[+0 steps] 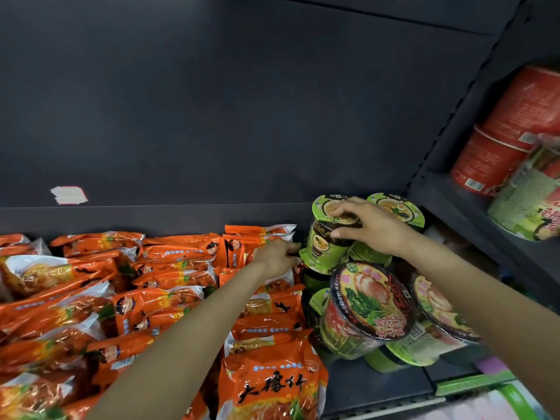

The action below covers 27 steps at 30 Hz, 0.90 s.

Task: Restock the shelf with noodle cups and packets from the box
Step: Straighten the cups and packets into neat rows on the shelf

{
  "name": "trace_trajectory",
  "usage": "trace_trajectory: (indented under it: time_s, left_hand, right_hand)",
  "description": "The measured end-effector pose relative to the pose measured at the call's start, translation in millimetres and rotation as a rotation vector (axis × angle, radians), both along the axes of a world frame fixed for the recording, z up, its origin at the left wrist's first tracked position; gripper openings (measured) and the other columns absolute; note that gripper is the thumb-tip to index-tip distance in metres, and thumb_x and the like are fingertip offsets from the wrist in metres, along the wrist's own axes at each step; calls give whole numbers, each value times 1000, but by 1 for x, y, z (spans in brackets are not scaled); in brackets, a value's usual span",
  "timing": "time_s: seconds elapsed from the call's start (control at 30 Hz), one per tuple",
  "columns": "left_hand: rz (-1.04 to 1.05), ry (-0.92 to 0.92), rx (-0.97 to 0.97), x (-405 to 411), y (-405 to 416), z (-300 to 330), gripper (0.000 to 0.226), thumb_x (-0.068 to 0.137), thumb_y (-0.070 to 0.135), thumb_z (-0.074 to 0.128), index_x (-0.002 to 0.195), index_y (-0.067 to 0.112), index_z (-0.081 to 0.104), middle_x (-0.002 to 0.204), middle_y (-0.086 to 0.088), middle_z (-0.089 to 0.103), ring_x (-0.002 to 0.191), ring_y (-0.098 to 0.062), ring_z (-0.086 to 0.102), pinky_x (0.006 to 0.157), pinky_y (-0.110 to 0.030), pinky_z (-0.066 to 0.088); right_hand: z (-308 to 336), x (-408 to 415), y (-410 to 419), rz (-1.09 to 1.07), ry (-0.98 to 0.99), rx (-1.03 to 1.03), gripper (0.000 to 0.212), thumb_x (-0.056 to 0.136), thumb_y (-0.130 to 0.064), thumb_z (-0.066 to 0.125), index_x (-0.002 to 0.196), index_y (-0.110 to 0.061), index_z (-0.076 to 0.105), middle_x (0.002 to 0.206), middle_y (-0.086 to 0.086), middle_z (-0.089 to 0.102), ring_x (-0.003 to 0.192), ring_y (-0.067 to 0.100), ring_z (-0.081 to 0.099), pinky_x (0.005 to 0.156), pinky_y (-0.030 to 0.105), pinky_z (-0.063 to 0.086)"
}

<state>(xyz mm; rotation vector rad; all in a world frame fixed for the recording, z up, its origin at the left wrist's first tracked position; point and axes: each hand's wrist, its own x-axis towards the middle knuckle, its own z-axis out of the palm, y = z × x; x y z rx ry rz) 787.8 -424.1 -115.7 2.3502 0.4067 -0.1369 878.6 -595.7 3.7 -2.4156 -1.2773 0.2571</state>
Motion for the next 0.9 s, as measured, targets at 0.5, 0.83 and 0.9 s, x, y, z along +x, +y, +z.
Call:
trace_trajectory:
  time_s: [0.5, 0.83, 0.9]
  left_hand:
    - [133, -126, 85, 8, -8, 7, 42, 94, 24, 54, 133, 10, 51, 128, -13, 59, 117, -28, 56, 97, -37, 45]
    - [208, -134, -166, 11, -7, 0, 47, 79, 20, 75, 121, 5, 61, 117, -9, 66, 106, -20, 63, 95, -27, 47]
    - [211, -144, -234, 7, -6, -3, 44, 77, 16, 76, 117, 1, 63, 111, -12, 69, 101, -20, 65, 93, -28, 49]
  right_hand:
    - [3, -4, 9, -32, -61, -130, 67, 84, -50, 61, 142, -24, 40, 143, -4, 35, 134, 15, 32, 108, 26, 26]
    - [3, 4, 1, 78, 35, -123, 60, 85, -27, 67, 139, -27, 41, 146, -13, 33, 135, 3, 28, 107, 16, 21]
    - [5, 5, -2, 104, 85, -120, 59, 85, -19, 68, 138, -26, 43, 145, -15, 33, 132, -3, 26, 106, 12, 20]
